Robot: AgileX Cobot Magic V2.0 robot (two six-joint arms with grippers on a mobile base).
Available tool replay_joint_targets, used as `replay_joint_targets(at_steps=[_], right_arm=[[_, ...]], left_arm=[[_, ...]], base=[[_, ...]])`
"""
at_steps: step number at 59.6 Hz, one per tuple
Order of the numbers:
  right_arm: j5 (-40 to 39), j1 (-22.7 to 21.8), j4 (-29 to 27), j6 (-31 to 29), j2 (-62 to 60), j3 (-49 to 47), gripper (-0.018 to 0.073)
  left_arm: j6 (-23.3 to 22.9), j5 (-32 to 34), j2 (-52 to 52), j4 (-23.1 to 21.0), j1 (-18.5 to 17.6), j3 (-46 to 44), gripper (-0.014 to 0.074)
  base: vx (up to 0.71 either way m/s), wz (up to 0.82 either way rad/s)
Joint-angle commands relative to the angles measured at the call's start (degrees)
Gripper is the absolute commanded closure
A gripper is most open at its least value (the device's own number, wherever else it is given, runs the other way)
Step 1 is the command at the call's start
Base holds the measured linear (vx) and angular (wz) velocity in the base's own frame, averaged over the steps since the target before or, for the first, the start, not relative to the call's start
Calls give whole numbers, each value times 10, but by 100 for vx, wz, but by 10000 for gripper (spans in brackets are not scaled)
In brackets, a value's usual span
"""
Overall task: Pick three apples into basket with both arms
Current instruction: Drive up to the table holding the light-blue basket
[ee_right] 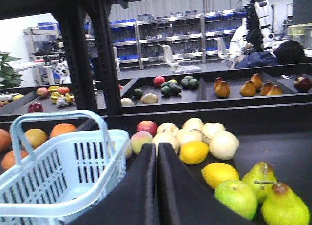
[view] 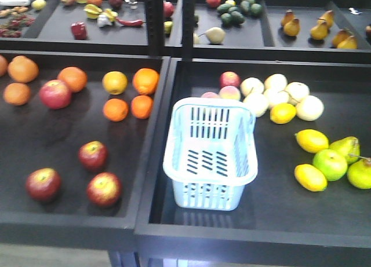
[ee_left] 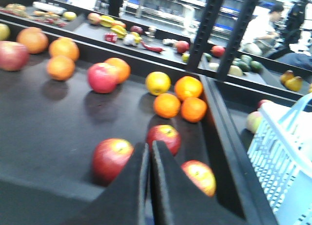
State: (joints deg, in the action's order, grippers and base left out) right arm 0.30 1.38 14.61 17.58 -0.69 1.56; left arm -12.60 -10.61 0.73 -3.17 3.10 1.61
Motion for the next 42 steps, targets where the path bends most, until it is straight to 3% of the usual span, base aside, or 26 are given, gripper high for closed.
replay_joint_targets(at_steps=[1, 42], right_arm=[[-40, -2, 1, -3, -6, 8, 564], [-40, -2, 1, -3, -6, 8, 564]], left_arm=[[-3, 43, 7, -1, -3, -15, 603], [-3, 43, 7, -1, -3, -15, 603]], base=[[12, -26], [12, -13]])
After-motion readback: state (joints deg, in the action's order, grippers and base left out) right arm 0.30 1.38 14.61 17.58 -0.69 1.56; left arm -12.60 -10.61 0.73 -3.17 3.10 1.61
